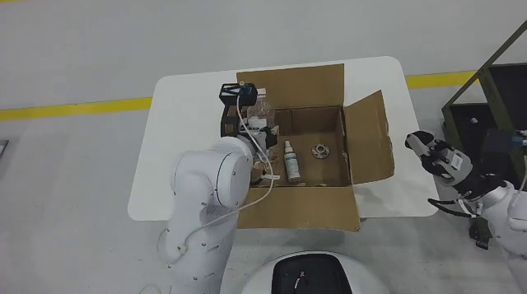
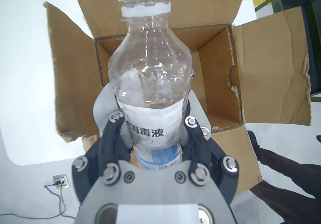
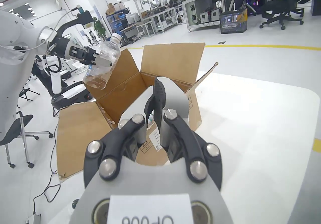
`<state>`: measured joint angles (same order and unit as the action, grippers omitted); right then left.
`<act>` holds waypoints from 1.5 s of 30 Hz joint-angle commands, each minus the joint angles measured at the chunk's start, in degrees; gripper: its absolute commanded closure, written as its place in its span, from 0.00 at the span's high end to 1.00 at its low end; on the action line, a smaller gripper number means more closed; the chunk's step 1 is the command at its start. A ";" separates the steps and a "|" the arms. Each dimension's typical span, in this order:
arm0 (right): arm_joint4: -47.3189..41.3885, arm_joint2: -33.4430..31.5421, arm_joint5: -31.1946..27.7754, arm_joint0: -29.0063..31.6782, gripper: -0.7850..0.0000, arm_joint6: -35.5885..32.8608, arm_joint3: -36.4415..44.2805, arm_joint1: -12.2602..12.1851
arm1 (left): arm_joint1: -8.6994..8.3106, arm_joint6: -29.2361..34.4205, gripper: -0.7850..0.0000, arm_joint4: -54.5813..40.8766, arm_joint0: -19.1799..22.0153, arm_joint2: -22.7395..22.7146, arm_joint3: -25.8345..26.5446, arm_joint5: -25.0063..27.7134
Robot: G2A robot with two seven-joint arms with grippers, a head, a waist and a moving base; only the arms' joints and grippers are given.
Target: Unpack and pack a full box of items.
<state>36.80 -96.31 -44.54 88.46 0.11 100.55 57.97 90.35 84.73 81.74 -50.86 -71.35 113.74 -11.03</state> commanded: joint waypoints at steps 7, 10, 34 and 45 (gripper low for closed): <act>0.52 0.42 1.76 0.44 0.00 0.22 1.74 0.28 | -0.79 3.27 0.00 -5.71 0.92 -9.01 7.43 1.50; 0.88 0.72 2.13 0.81 0.00 0.66 2.21 0.41 | -1.23 3.27 0.00 -5.78 1.01 -11.98 9.18 2.16; 1.44 -0.62 1.61 2.57 0.00 3.93 1.58 1.08 | -4.52 3.27 0.00 3.32 -1.15 -24.37 -0.51 9.21; 1.57 -0.54 0.44 1.92 0.00 4.55 0.48 1.34 | -4.52 3.27 0.00 3.32 -1.15 -24.37 -0.51 9.21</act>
<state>38.36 -96.72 -43.94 90.37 4.58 101.23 59.29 85.83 88.00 85.05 -52.01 -95.72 113.23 -1.82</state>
